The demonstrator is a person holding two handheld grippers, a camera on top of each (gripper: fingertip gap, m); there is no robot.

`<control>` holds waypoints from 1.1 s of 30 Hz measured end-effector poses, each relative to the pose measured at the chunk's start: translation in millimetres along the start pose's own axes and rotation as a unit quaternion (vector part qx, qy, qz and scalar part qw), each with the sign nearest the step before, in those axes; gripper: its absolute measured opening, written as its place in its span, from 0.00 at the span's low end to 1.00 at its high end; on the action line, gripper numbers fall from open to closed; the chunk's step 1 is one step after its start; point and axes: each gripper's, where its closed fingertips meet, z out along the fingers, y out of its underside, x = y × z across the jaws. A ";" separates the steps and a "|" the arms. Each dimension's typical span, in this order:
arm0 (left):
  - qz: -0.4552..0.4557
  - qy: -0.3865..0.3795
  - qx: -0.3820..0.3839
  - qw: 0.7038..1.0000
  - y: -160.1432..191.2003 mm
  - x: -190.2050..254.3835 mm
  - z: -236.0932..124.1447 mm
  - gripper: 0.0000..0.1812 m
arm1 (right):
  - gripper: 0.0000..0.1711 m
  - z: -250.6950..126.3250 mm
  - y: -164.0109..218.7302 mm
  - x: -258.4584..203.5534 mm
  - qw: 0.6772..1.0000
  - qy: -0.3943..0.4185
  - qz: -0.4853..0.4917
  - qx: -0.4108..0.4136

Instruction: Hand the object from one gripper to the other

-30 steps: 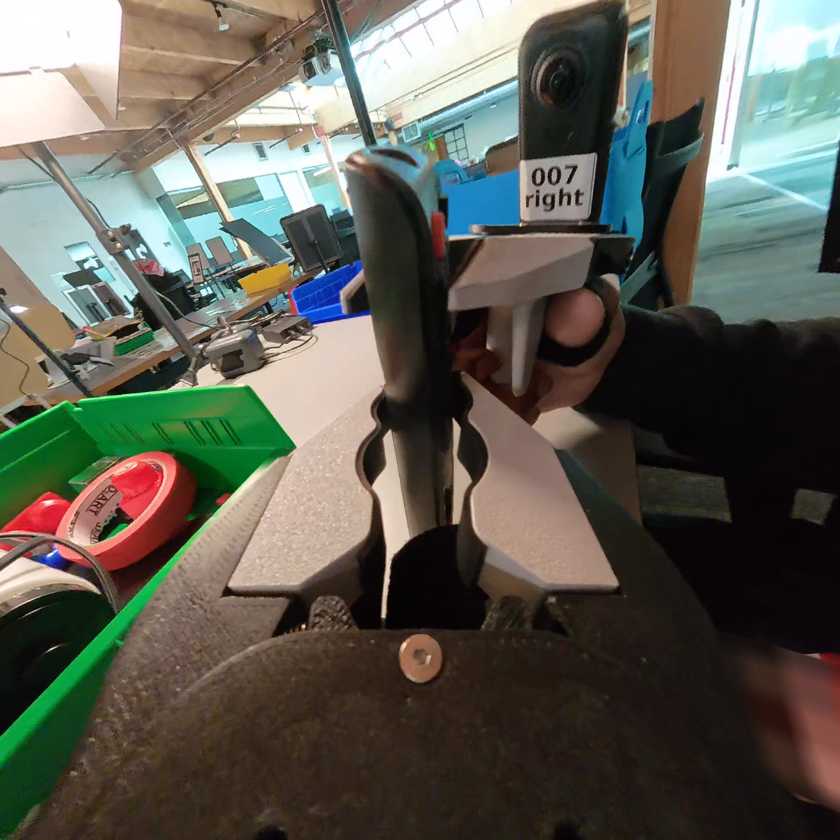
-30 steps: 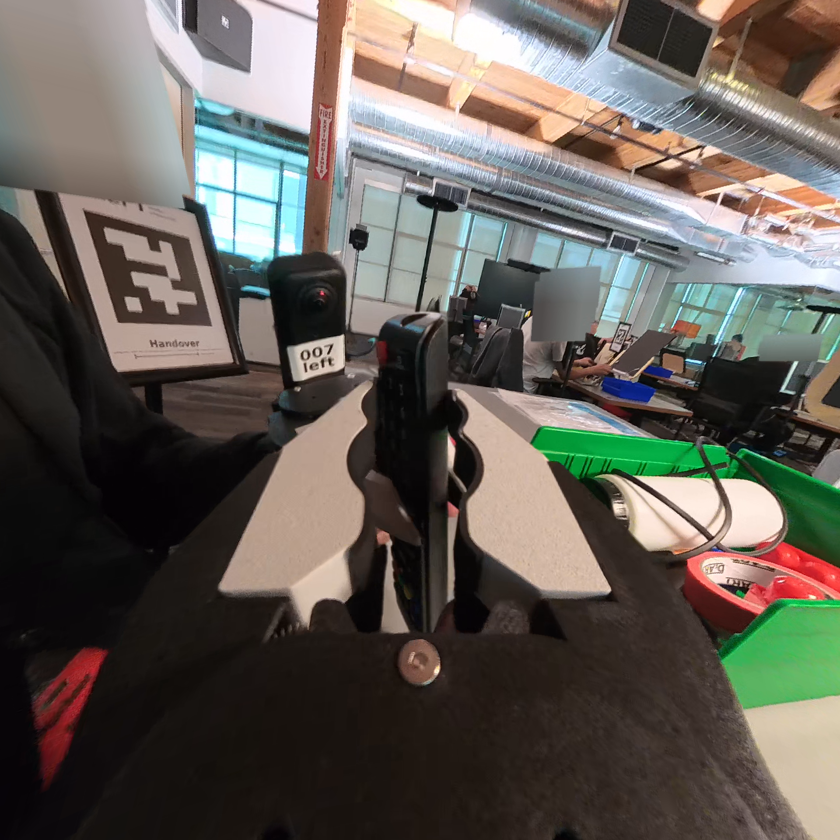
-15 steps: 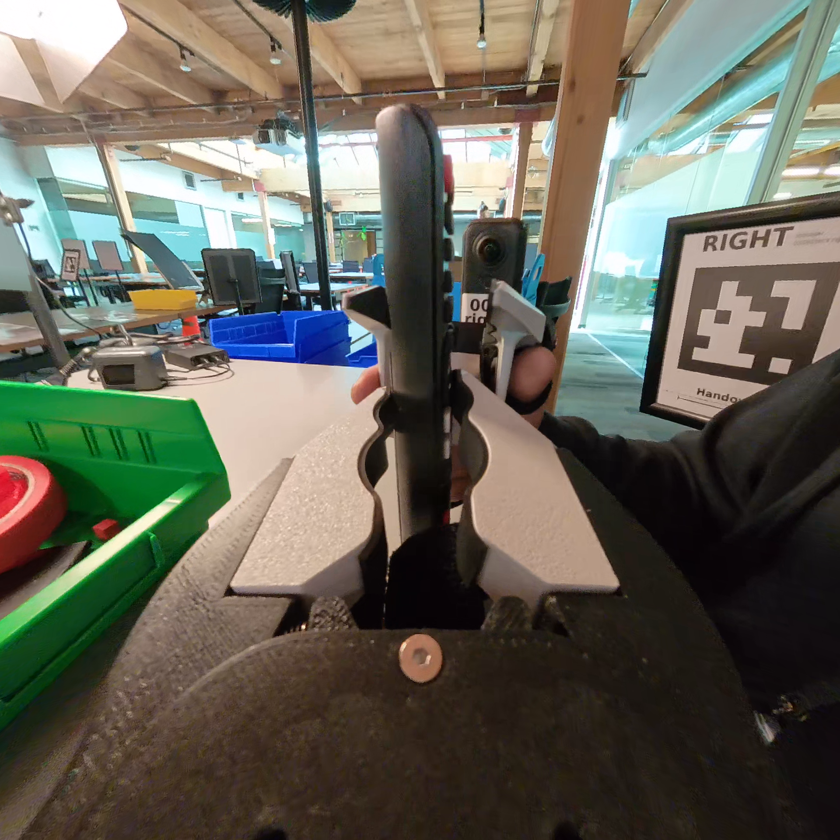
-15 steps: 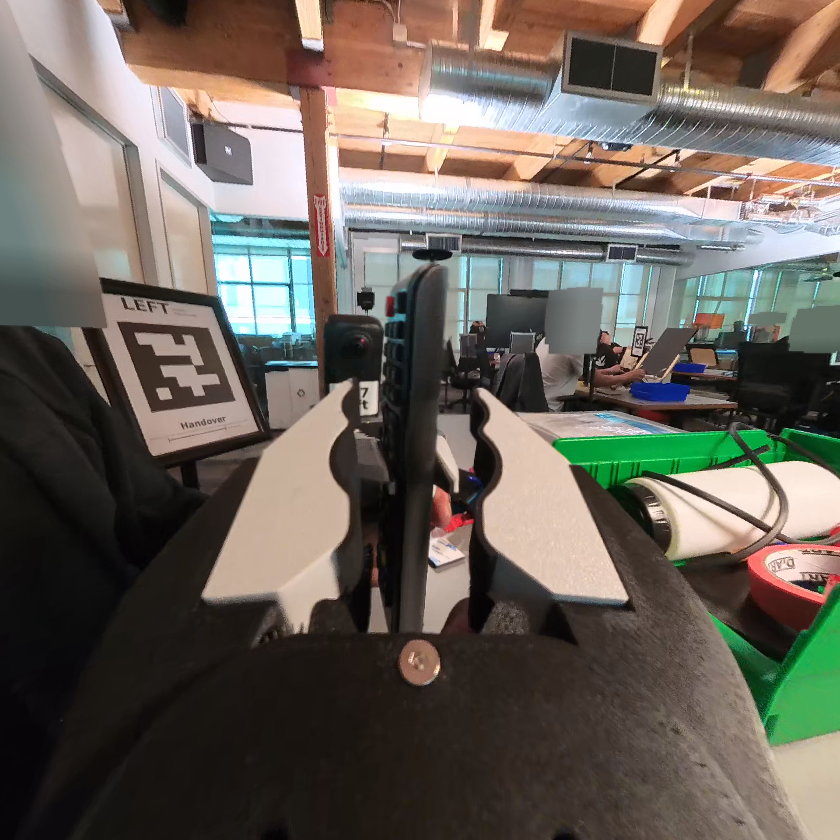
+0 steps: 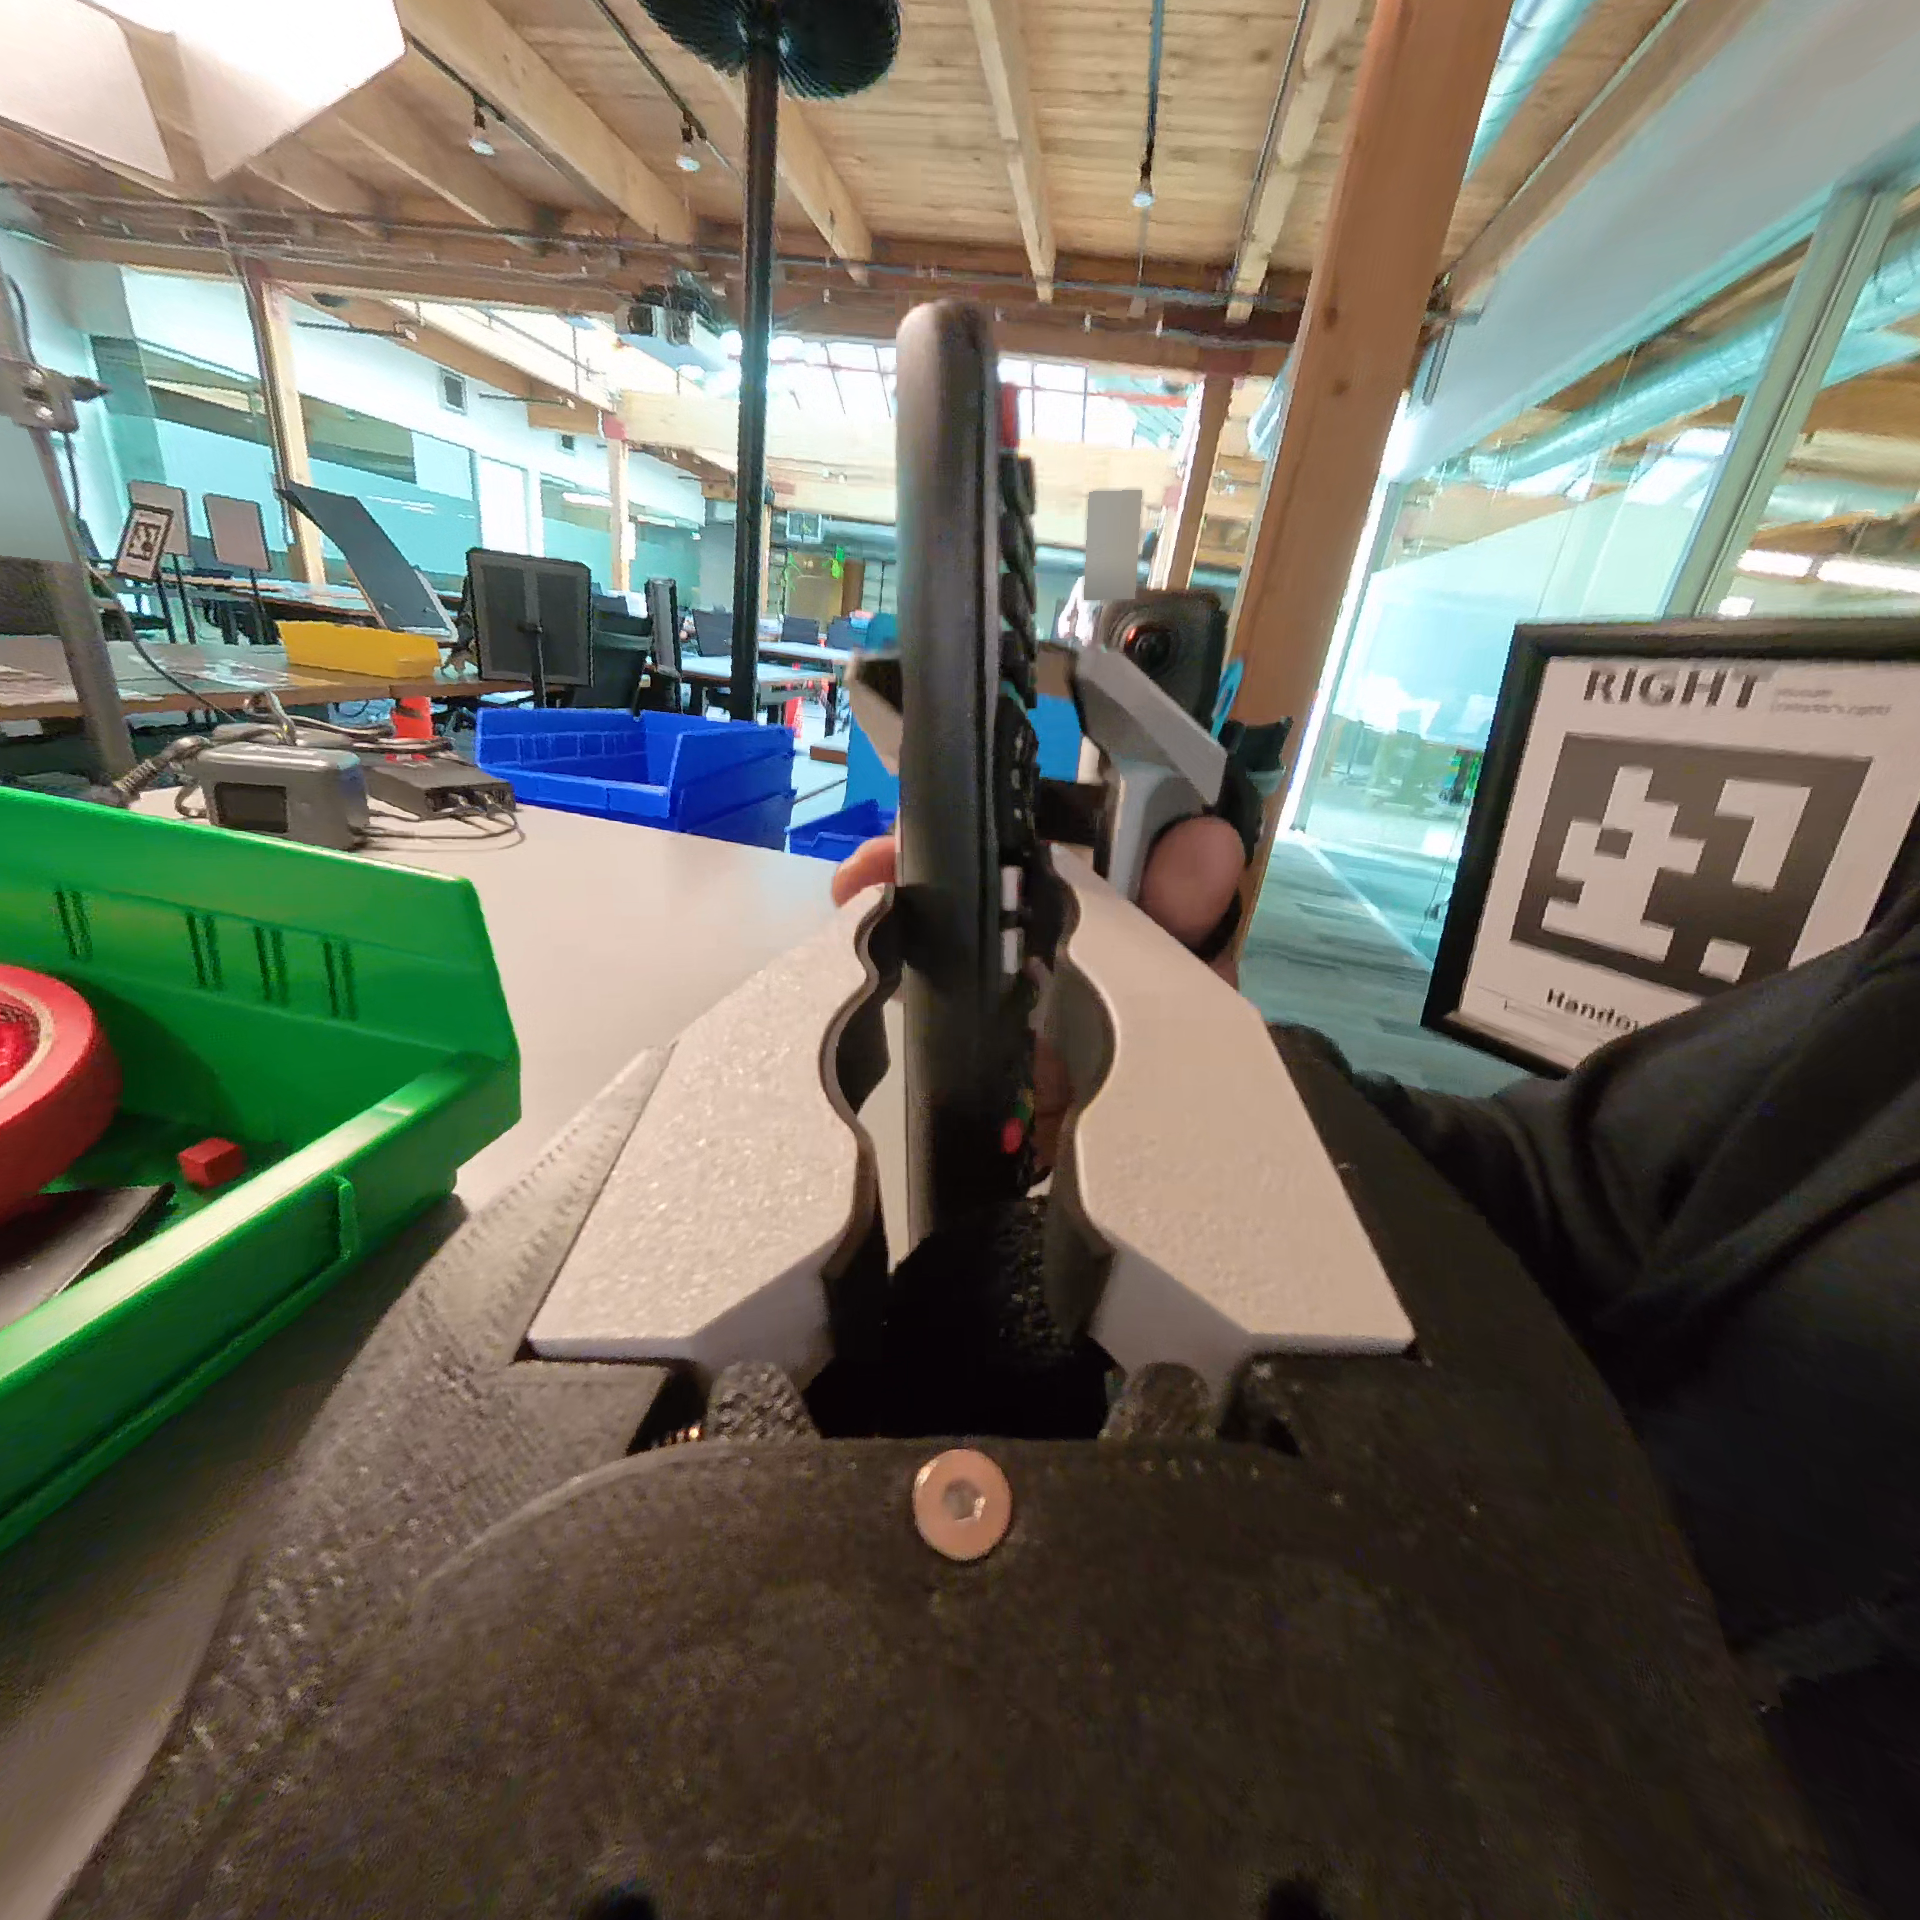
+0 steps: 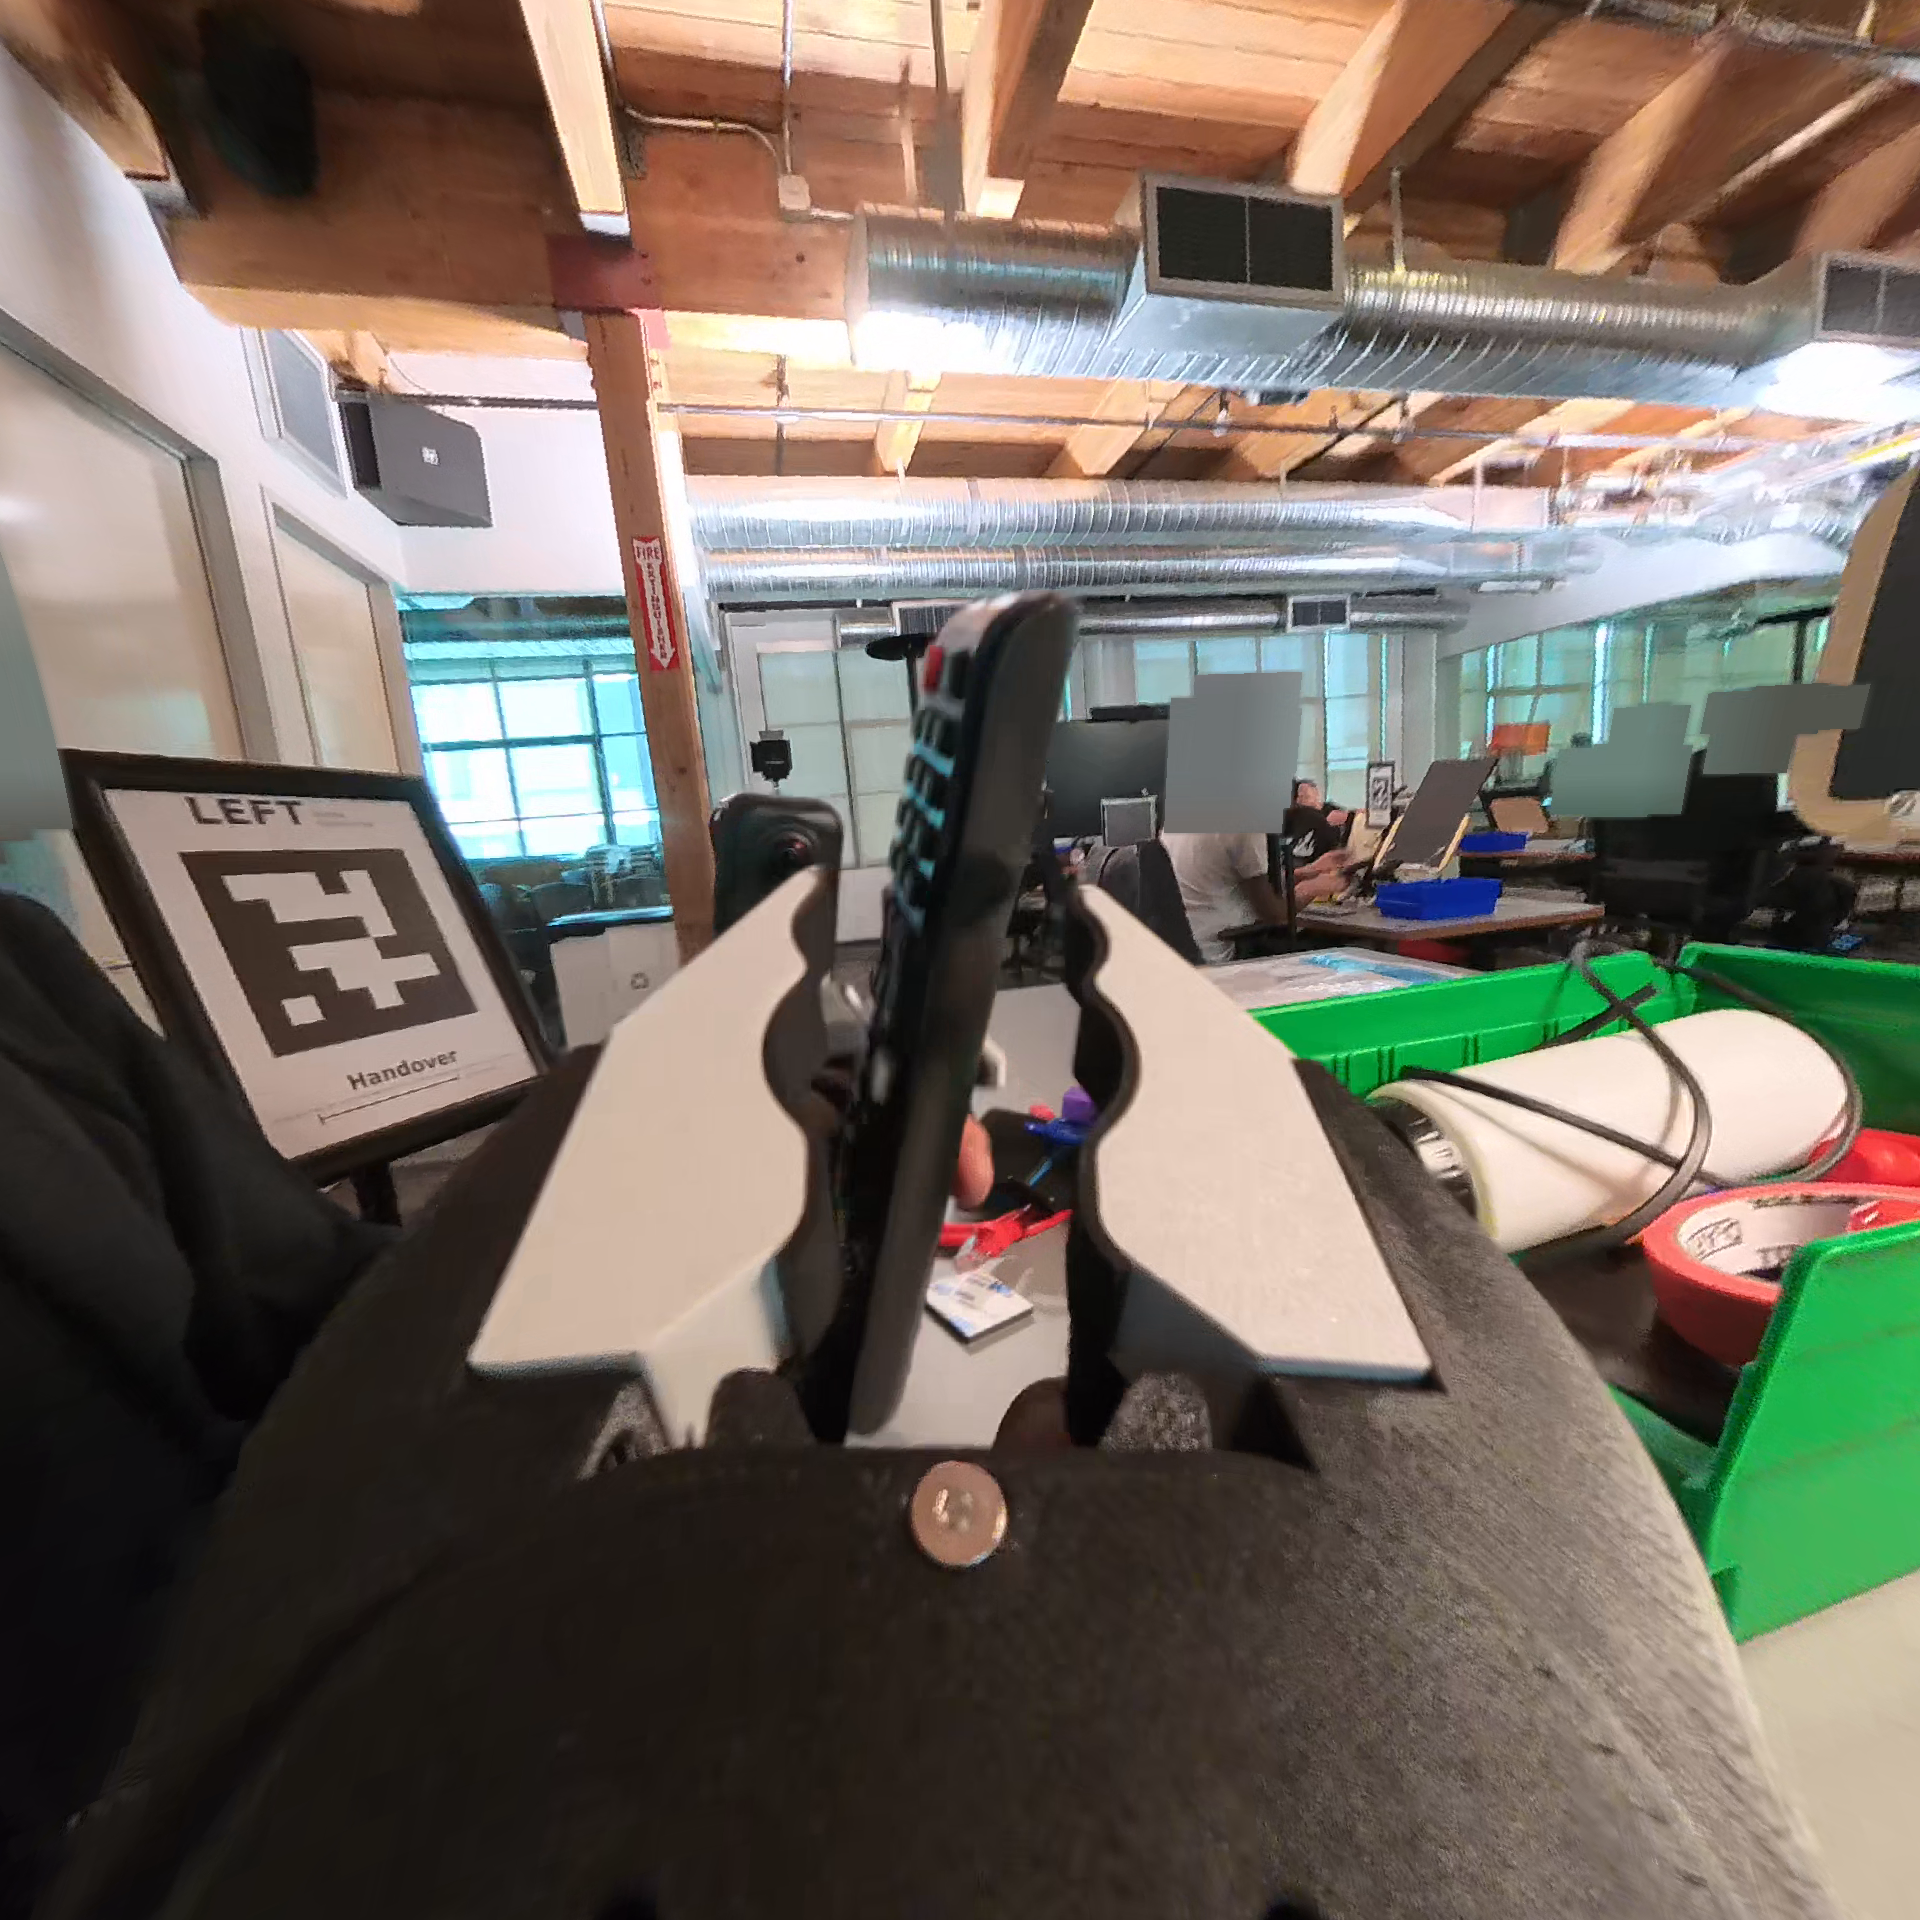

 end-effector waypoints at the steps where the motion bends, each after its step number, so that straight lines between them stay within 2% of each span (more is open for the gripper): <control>1: -0.013 0.000 0.016 1.000 -5.4 -1.8 -2.5 0.14 | 0.29 1.2 3.3 0.4 1.000 -0.002 0.009 -0.009; 7: -0.086 0.000 0.106 0.991 -33.1 -15.3 -18.2 0.14 | 0.30 8.5 27.1 -8.8 0.997 -0.022 0.001 -0.070; 10: -0.095 0.010 0.130 0.987 -40.0 -13.8 -21.5 0.14 | 0.28 13.4 41.6 -13.0 0.994 -0.029 0.009 -0.102; 11: -0.094 0.017 0.130 0.987 -40.2 -10.8 -20.8 0.14 | 0.24 15.2 46.1 -14.4 0.993 -0.030 0.010 -0.111; 12: -0.093 0.026 0.125 0.987 -38.7 -7.3 -19.0 0.14 | 0.16 16.7 51.0 -15.5 0.992 -0.030 0.005 -0.120; 13: -0.093 0.033 0.119 0.988 -36.4 -4.4 -16.9 0.14 | 0.15 17.9 53.7 -14.2 0.992 -0.021 -0.006 -0.125; 16: -0.089 0.022 0.115 0.989 -35.4 -6.1 -15.7 0.16 | 0.14 19.6 53.9 -9.7 0.992 0.000 -0.026 -0.125; 20: -0.095 0.013 0.124 0.988 -38.2 -10.2 -17.3 0.23 | 0.15 18.2 43.5 -12.4 0.995 -0.013 0.000 -0.095; 22: -0.096 0.021 0.116 0.988 -35.6 -7.7 -15.8 0.22 | 0.14 18.1 43.5 -11.6 0.995 -0.011 0.005 -0.094; 23: -0.090 0.032 0.109 0.989 -33.8 -3.2 -15.0 0.15 | 0.15 18.2 43.1 -12.4 0.996 -0.013 0.005 -0.092; 24: -0.082 0.036 0.108 0.990 -33.8 -0.9 -14.9 0.14 | 0.15 18.5 42.7 -13.7 0.996 -0.016 0.007 -0.090; 27: -0.050 0.016 0.109 0.993 -35.8 -3.7 -17.3 0.13 | 0.16 20.9 42.5 -12.6 0.997 -0.009 0.016 -0.079; 31: -0.063 -0.002 0.129 0.990 -41.1 -11.8 -21.7 0.13 | 0.21 24.3 54.5 -14.7 0.994 -0.015 0.039 -0.105; 33: -0.071 0.000 0.132 0.989 -41.4 -11.7 -21.4 0.13 | 0.17 25.3 61.4 -16.0 0.992 -0.015 0.035 -0.122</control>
